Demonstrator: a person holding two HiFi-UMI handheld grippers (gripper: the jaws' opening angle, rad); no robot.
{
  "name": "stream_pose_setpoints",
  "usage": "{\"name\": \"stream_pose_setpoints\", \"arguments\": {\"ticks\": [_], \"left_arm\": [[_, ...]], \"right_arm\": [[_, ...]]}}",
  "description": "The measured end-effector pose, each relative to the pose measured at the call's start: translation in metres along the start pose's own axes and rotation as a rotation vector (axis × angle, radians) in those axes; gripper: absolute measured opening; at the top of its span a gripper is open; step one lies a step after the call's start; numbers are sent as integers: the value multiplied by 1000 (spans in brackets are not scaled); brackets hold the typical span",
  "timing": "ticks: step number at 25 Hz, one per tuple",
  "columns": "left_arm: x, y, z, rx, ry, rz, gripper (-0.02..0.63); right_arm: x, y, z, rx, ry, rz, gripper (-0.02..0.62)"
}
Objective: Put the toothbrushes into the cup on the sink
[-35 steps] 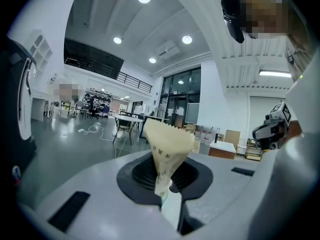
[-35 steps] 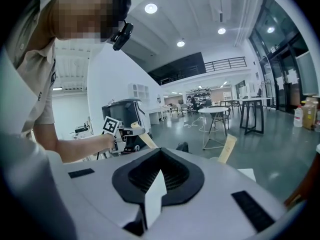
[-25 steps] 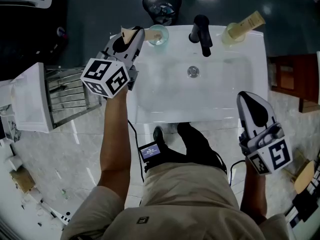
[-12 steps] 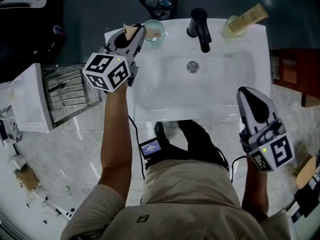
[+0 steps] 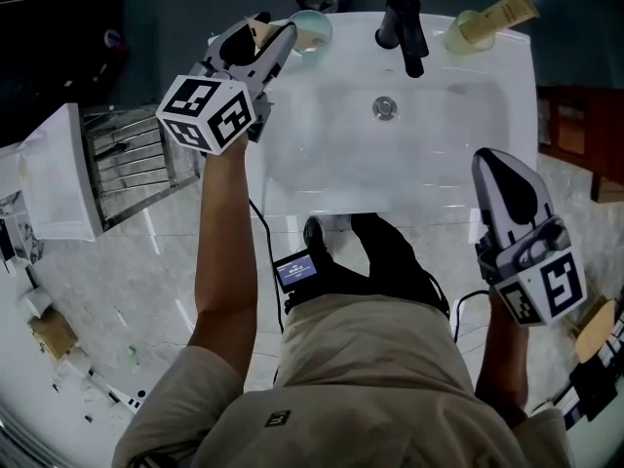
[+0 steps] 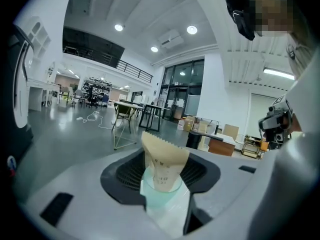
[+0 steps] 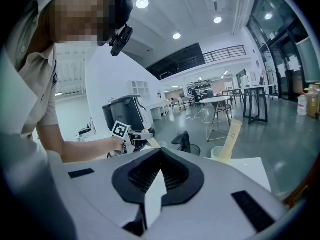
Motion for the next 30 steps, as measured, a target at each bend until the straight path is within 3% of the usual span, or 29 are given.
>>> {"name": "stream_pose_setpoints", "arguments": {"ticks": [3,8,20,30], "left_arm": [[0,8,7,13,8,-18,209],[4,23,24,30,13,-65,229],[29,94,87,110,17,-204,232],[87,163,166,196,-16,-302,228]], "right_arm": [[-8,4,0,1,5,7,6],[-24,9,2,12,18,23,6],[-83,37,14,73,44,78,6],[-147,74,46,162,58,141,6]]}}
Point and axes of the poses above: the fingertips, and each gripper's own axes: z backward along the fingers, x to its right, y out of its top, the point moved 4 cm from there along z, backward along the fingers, and after that the axes turned 10 degrees about x, right-handed, at the moved point
